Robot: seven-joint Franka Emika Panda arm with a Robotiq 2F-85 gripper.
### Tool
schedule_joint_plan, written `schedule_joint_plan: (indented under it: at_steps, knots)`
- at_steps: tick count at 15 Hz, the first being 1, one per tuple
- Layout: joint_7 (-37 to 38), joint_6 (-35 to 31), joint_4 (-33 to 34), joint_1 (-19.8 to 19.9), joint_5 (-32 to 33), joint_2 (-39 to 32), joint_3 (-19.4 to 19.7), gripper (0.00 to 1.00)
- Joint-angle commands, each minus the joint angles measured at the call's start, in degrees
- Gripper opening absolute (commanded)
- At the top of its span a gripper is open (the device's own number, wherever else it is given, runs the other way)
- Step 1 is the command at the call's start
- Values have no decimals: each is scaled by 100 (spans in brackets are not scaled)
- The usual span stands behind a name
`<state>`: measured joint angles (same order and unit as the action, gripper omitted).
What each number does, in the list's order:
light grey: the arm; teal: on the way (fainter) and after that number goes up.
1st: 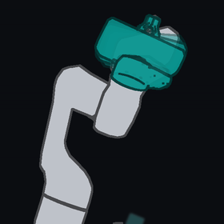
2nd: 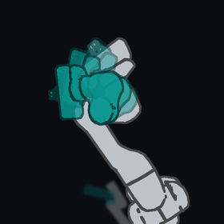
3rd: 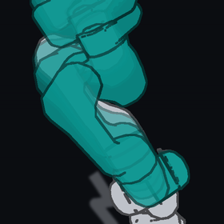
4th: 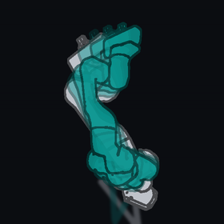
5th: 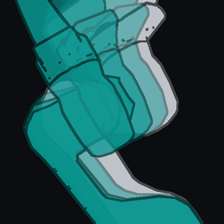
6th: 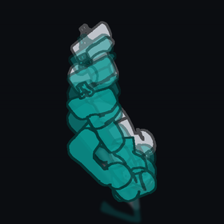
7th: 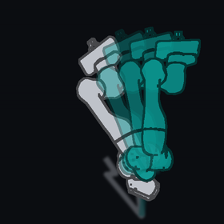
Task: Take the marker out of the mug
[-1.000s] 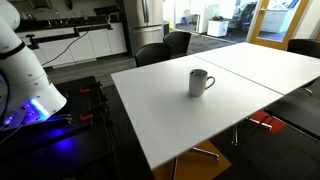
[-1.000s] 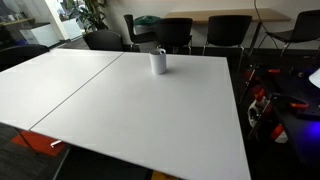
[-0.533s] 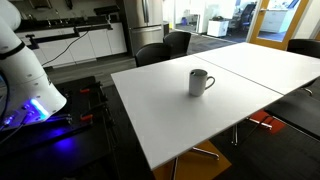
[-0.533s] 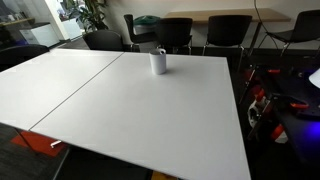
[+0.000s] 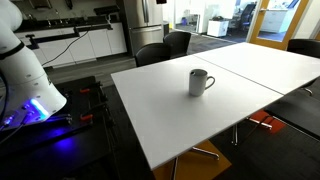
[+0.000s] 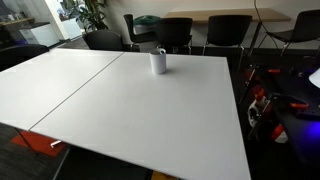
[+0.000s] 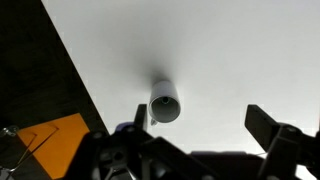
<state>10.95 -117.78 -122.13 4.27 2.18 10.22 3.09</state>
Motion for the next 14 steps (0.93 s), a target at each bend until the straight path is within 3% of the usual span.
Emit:
schedule_joint_plan:
  at_steps: [1,11,14]
  knots:
    - [-89,-356,39,109,36,-333,115,100]
    - [-476,-1141,34,223,-246,-1317,359,100]
    - [-281,-994,-14,183,-96,-1272,325,100]
